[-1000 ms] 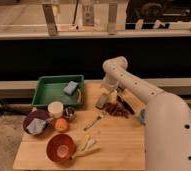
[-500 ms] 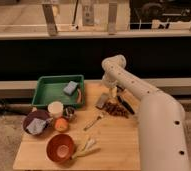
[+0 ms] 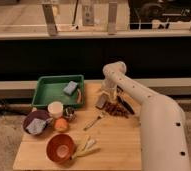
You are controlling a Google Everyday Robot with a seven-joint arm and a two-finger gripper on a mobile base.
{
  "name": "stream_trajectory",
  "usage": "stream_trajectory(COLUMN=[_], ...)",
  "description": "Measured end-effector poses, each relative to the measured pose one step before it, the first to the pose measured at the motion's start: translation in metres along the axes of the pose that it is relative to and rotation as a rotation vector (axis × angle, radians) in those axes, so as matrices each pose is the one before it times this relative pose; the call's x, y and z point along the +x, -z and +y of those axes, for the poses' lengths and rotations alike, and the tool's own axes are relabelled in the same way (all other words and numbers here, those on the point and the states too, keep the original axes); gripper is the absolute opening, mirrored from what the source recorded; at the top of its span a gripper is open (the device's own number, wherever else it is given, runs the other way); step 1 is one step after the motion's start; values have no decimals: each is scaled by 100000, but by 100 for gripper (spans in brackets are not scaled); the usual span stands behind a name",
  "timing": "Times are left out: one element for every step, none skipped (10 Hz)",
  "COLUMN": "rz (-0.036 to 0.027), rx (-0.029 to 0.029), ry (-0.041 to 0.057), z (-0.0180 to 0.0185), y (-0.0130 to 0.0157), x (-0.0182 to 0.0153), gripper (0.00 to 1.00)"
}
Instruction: Wipe red bowl with eraser
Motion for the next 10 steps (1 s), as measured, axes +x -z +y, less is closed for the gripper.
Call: stream_trajectory(rz=[308, 937, 573, 574, 41, 1788, 39, -3, 35, -66], rx=[-589, -827, -287, -676, -19, -975, -58, -172, -138, 35], ry=[958, 1265, 799, 1230, 73, 1343, 92, -257, -244, 74], z=[-26, -175, -149, -173, -15, 17, -29, 211, 180, -29], y=[-437, -341, -157, -203, -18, -218, -41, 168, 132, 143], x=[165, 138, 52, -54, -5, -189, -73, 41, 62, -41], gripper=[80, 80, 79, 74, 73, 53, 46, 34, 28, 16])
